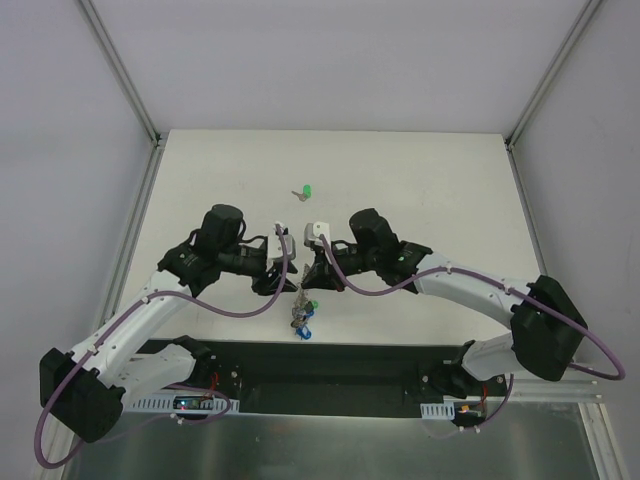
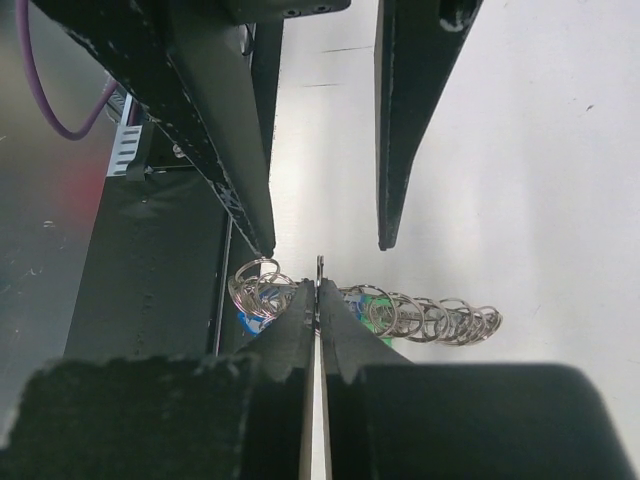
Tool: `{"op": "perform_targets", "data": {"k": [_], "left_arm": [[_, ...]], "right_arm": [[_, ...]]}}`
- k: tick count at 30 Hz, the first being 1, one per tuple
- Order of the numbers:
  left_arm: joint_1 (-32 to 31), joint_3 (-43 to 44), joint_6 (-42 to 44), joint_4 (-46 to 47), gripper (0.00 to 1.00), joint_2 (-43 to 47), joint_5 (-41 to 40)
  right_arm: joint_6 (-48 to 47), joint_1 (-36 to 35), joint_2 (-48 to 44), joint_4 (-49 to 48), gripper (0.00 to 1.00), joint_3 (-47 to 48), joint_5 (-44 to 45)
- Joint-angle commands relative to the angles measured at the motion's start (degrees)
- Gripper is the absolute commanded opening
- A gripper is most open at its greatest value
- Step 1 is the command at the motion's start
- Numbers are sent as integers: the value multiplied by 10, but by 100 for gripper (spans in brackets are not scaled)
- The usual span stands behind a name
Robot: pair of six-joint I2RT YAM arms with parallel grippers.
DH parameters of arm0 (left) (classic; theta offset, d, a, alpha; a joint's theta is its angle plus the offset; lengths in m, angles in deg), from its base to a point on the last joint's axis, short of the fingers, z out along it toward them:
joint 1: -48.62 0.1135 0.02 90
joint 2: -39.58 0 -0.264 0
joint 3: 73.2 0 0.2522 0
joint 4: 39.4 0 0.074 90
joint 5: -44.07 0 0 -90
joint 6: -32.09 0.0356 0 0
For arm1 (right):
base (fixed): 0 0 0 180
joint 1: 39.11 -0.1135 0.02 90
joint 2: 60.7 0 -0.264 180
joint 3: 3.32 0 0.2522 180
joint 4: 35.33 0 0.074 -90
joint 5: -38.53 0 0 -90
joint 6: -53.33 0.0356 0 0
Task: Put the keys on the keyring
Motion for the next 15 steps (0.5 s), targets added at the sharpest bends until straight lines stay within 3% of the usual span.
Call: {"op": "perform_targets", "data": {"k": [1,15], "left_arm": [[-5,-10,2,23,44,4,21],[-6,-25,-34,66,30,-16,37]], "right_arm": [[-14,-3,-34,-21,1,18,-6],[-2,-4,-54,-40,1,4,23]]}}
